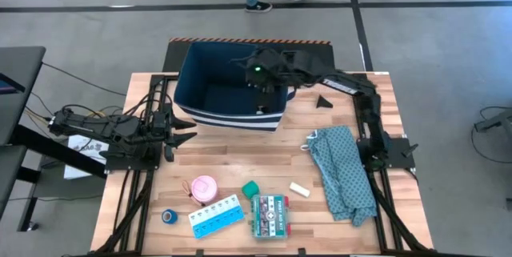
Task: Pick & place medical supplies in basket/bin
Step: Put the white rolled gauze into the laundry organizer
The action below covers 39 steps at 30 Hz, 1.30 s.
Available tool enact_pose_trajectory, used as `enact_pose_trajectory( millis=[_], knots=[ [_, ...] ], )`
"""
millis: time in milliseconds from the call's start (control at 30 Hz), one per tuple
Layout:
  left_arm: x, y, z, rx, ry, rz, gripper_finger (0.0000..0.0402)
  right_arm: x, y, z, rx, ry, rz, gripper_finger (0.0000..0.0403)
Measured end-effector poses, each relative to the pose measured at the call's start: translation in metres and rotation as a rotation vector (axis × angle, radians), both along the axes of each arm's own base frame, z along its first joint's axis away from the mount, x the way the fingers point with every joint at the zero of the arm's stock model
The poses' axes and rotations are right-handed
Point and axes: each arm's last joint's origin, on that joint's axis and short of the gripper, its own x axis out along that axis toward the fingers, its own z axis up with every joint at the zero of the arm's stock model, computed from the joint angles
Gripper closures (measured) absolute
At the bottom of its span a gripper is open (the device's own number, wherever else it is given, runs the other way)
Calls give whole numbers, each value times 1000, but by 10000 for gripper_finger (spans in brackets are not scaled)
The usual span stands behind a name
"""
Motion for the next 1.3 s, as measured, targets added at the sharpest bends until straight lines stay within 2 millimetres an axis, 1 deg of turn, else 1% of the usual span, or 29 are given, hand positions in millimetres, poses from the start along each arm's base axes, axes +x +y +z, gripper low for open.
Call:
enact_pose_trajectory(
  millis=[67,133,233,300,433,567,633,767,867,967,1167,1300],
  knots=[
    [0,0,0,-5,-2,0,266,-8,7,12,4,-39,7,153],
    [0,0,0,-21,-4,3,266,-16,14,22,33,-84,-24,153],
    [0,0,0,-53,-10,5,266,-26,26,31,94,-147,-86,153],
    [0,0,0,-64,-11,-1,266,-31,34,34,135,-156,-105,153],
    [0,-1,0,-74,-9,-42,266,-33,51,33,248,-135,-46,153],
    [3,-4,-2,-84,11,-102,266,-35,72,28,412,-74,39,153],
    [6,-5,-3,-84,29,-130,266,-35,83,28,435,-61,73,153],
    [15,-8,-6,-82,58,-153,266,-37,102,29,427,-46,123,153],
    [25,-11,-9,-84,77,-151,266,-46,116,33,453,-34,112,153],
    [35,-13,-9,-88,67,-154,266,-59,130,34,504,19,54,153],
    [47,-17,-9,-89,48,-180,266,-60,164,27,625,20,-28,153],
    [47,-17,-10,-77,47,-181,266,-57,192,17,669,73,7,154]
  ],
)
